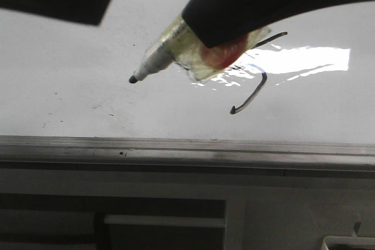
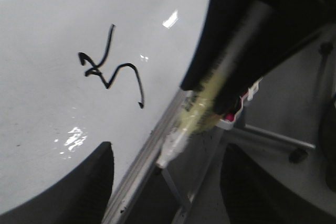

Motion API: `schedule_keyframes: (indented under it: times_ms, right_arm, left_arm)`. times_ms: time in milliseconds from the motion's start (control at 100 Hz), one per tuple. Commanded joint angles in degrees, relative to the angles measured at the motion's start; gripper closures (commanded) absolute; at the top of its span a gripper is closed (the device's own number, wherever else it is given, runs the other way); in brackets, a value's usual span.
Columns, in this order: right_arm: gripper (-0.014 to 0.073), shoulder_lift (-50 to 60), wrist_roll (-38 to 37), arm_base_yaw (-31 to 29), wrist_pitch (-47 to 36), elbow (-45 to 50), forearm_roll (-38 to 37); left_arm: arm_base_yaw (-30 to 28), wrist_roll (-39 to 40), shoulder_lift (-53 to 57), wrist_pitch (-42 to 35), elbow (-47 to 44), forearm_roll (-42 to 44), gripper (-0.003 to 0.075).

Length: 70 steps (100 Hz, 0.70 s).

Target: Write number 5 on whiteboard

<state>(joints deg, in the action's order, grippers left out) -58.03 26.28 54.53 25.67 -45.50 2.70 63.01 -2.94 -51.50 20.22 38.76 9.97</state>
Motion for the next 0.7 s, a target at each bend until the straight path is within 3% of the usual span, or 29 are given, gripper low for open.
schedule_keyframes:
  times_ms: [0, 690]
  right_arm:
    - [0.0639, 0.5, 0.9, 0.3, -5.0, -2.4, -0.5]
    - [0.0638, 0.1, 0.9, 5.1, -3.7, -3.4, 0.1]
  left_arm:
    - [1.8, -1.2, -2.2, -1.5, 2.6, 0.7, 0.0342]
    - [2.1, -1.2, -8.2, -8.0, 4.1, 0.6, 0.0370]
